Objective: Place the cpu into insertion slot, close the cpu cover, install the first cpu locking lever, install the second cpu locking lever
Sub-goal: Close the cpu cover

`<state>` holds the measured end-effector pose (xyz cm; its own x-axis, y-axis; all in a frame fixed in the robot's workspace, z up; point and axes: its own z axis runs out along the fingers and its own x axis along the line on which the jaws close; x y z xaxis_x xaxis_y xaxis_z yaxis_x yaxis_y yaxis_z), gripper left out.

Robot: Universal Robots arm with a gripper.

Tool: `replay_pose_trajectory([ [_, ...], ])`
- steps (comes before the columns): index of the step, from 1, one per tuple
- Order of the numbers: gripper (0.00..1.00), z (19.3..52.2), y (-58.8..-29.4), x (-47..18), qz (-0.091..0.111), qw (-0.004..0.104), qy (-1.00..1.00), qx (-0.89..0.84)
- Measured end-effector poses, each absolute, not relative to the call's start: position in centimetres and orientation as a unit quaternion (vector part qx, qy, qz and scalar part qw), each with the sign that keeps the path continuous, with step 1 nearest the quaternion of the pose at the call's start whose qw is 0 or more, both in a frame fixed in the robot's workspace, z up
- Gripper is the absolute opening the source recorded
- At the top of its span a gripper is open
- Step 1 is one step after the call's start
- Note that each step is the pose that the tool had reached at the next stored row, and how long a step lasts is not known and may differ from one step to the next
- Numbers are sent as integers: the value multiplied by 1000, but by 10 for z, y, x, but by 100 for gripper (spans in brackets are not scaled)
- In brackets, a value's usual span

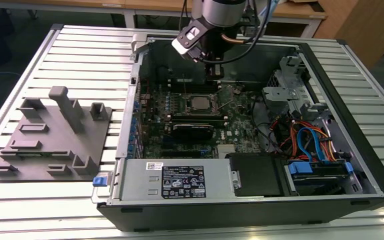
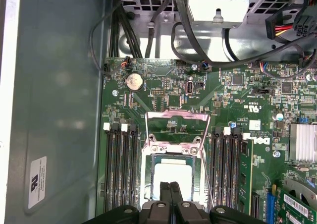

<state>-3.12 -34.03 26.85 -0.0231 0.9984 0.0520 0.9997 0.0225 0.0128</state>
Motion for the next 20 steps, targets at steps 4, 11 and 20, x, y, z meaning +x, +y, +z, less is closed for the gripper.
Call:
replay_pose_trajectory([
  [4, 10, 268, -340, -29, -23, 14, -715, -699],
  [11, 10, 268, -340, -28, -23, 14, -715, -699],
  [20, 10, 268, -340, -27, -23, 14, -715, -699],
])
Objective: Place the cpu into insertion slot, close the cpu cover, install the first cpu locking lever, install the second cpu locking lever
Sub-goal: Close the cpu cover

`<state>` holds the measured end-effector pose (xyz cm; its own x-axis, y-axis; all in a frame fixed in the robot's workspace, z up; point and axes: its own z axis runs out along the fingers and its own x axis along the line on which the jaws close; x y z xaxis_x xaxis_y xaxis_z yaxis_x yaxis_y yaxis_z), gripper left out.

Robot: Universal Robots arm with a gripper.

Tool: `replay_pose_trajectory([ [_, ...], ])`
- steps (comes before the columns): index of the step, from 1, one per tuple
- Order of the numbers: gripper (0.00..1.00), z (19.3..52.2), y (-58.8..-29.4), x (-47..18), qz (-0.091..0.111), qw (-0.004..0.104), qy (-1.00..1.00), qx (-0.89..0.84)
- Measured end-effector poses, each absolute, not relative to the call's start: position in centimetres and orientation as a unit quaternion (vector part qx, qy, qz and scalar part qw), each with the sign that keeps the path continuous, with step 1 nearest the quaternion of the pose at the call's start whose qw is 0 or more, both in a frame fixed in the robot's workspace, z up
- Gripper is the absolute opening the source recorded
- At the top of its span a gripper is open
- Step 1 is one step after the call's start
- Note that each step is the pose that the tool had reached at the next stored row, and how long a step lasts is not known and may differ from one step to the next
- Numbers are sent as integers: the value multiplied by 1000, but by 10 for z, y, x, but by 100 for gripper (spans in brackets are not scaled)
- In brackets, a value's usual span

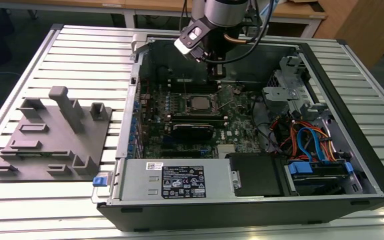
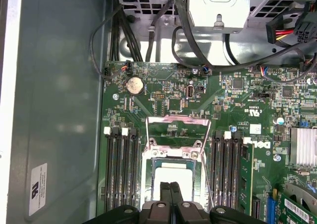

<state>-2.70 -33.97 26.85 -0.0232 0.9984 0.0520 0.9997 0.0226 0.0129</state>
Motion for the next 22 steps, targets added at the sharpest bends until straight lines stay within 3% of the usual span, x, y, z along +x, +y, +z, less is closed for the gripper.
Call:
replay_pose_trajectory([
  [22, 10, 268, -338, -20, -23, 14, -715, -699],
])
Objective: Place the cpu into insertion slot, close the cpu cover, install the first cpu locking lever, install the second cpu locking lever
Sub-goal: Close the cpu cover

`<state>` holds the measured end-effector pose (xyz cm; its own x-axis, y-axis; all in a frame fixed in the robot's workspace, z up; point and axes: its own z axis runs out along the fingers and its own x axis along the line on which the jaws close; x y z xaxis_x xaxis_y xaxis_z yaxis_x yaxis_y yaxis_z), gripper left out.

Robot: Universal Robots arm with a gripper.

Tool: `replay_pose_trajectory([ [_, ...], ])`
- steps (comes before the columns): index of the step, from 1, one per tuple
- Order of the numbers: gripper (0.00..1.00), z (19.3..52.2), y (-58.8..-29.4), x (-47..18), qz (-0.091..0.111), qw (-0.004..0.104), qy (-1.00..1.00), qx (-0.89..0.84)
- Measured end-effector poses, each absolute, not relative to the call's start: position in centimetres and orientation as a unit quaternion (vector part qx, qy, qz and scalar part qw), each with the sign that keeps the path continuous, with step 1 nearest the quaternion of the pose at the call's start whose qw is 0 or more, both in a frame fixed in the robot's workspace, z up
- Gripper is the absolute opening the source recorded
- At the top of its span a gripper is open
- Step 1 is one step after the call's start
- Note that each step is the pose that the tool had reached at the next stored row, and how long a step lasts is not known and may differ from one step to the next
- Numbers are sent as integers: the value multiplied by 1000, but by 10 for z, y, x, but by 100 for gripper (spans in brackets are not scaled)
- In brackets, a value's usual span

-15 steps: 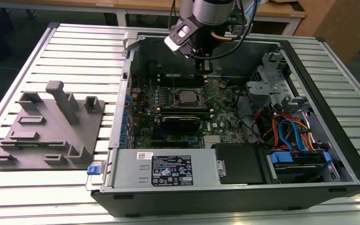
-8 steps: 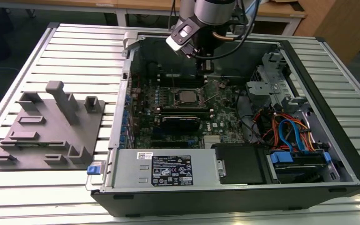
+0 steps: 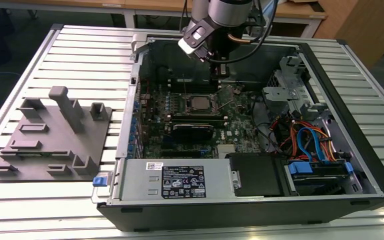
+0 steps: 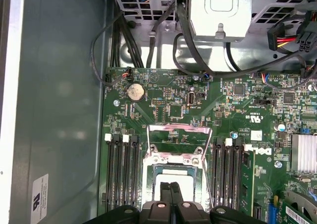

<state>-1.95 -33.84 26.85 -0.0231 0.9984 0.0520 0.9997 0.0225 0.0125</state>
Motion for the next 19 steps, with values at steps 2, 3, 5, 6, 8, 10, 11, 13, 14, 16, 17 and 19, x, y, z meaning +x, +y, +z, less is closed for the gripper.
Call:
replay_pose_trajectory([
  [2, 10, 268, -338, -19, -23, 14, -715, -699],
  [3, 10, 268, -338, -19, -23, 14, -715, -699],
  [5, 10, 268, -338, -19, -23, 14, -715, -699],
  [6, 10, 268, -338, -19, -23, 14, -715, -699],
  [8, 10, 268, -338, -18, -23, 14, -715, -699],
  [10, 10, 268, -338, -17, -23, 14, -715, -699],
  [11, 10, 268, -338, -16, -23, 14, -715, -699],
  [13, 10, 268, -338, -15, -23, 14, -715, -699],
  [14, 10, 268, -338, -15, -23, 14, -715, -699],
  [16, 10, 268, -338, -14, -23, 14, -715, -699],
  [17, 10, 268, -338, -13, -23, 14, -715, -699],
  [19, 10, 268, -338, -13, -23, 14, -715, -699],
])
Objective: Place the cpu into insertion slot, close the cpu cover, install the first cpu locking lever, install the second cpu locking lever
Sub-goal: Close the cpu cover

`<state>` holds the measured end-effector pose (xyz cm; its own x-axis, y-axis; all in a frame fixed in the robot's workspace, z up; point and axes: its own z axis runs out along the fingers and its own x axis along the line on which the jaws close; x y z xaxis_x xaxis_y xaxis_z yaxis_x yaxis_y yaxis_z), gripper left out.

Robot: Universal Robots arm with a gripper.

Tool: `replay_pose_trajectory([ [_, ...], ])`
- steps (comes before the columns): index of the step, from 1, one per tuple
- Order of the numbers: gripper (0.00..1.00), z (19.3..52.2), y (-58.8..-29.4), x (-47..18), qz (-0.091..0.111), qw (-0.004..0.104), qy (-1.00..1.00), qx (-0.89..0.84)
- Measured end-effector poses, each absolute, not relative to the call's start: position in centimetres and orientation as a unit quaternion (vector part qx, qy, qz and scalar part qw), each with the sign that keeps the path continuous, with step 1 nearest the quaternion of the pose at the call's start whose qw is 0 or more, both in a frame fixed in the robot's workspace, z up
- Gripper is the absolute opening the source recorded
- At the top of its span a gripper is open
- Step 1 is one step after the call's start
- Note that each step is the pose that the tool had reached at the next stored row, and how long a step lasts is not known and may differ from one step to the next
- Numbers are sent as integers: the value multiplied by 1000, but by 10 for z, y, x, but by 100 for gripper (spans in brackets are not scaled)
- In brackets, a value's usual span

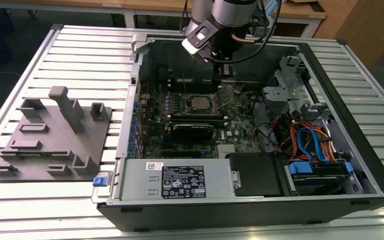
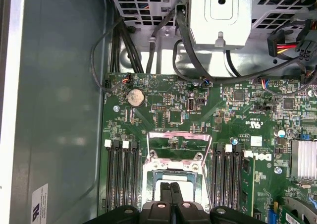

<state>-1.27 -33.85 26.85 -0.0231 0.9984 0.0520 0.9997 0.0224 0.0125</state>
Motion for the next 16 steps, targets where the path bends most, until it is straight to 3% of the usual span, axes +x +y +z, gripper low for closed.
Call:
replay_pose_trajectory([
  [16, 10, 268, -338, -11, -23, 14, -715, -699],
])
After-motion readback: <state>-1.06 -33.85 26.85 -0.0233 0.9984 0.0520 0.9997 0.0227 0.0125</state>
